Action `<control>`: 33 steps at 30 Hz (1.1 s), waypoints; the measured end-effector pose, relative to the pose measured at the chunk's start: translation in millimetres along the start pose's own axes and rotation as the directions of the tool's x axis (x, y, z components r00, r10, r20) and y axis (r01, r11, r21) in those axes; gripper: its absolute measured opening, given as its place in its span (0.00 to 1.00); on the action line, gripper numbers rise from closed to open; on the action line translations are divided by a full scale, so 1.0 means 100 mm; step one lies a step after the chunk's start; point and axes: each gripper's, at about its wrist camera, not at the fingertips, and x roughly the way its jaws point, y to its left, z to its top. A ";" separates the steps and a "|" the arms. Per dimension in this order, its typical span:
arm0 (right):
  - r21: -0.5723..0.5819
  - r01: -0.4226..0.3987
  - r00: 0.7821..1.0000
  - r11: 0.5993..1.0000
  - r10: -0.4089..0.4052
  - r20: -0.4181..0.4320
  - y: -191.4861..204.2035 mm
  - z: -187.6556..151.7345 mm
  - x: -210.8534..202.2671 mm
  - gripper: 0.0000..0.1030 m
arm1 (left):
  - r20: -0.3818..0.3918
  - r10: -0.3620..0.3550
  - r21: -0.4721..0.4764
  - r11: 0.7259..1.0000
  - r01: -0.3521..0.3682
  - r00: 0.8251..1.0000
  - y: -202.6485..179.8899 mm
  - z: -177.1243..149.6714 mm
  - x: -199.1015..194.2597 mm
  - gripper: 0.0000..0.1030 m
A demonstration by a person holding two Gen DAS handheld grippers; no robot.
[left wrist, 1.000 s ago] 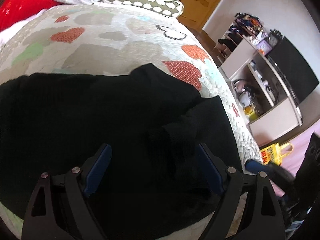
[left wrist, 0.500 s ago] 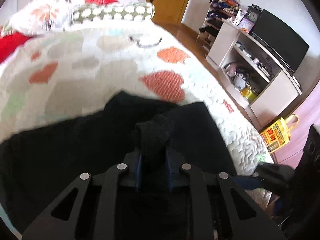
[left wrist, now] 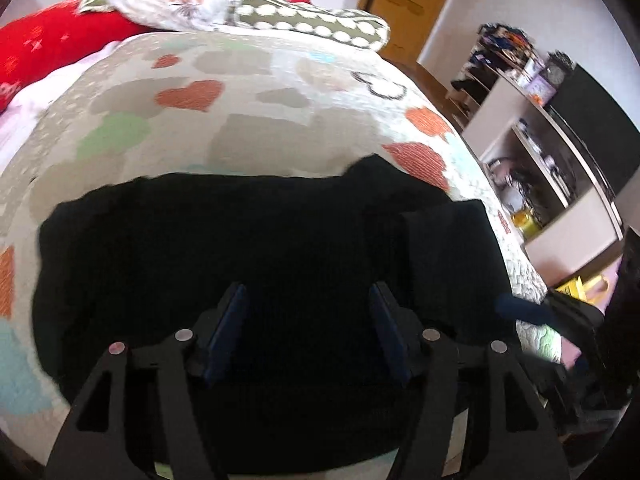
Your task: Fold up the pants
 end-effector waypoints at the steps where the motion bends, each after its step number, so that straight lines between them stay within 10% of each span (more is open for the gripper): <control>1: 0.005 0.011 1.000 1.000 -0.011 -0.007 -0.03 0.04 0.08 0.31 | 0.011 0.014 -0.010 1.000 -0.014 1.000 0.06 -0.02 -0.05 0.60; 33: -0.111 0.017 0.996 0.994 -0.027 -0.085 0.43 0.02 0.26 0.28 | 0.096 0.132 -0.119 0.986 -0.121 0.987 0.53 -0.15 -0.39 0.68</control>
